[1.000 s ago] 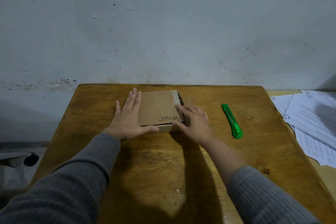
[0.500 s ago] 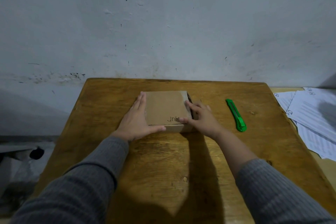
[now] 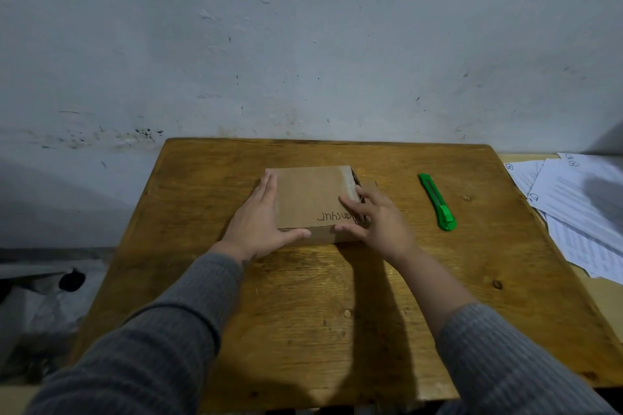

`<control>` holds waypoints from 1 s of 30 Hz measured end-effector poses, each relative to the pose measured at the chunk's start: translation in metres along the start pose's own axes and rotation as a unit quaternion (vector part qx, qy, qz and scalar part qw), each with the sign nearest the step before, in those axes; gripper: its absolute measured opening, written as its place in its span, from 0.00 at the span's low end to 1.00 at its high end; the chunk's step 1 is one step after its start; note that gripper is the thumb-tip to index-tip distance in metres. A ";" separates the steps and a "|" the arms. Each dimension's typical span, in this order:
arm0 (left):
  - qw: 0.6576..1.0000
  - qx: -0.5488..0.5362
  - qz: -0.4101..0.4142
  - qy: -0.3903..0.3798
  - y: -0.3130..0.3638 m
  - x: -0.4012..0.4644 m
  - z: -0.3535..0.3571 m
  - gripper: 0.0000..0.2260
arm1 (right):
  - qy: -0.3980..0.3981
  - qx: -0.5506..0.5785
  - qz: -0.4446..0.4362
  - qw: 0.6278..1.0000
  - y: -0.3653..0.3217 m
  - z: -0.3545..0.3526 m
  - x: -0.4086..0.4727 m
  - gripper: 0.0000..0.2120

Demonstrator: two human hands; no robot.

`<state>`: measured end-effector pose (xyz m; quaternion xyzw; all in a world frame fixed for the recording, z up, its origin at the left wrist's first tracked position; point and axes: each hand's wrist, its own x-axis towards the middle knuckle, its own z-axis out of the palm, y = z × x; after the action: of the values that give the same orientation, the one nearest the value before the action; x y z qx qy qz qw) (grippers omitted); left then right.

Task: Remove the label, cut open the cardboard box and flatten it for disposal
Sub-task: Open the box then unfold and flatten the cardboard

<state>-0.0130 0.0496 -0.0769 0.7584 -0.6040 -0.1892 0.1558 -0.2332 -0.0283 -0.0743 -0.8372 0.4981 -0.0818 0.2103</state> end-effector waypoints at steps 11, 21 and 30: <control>0.998 -0.055 0.009 0.006 -0.006 -0.009 -0.003 0.52 | 0.091 0.089 0.010 0.992 -0.008 -0.012 -0.005 0.31; 0.996 -0.051 0.060 0.038 -0.010 -0.029 0.007 0.48 | 0.149 0.251 0.073 0.954 -0.031 -0.023 0.002 0.31; 0.991 0.018 0.057 0.123 0.006 -0.010 -0.013 0.43 | 0.164 0.277 0.067 0.944 -0.034 -0.013 0.019 0.35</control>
<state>-0.0139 0.0577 -0.0618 0.7426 -0.6262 -0.0743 0.2255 -0.2012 -0.0338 -0.0497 -0.6853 0.5384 -0.3385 0.3548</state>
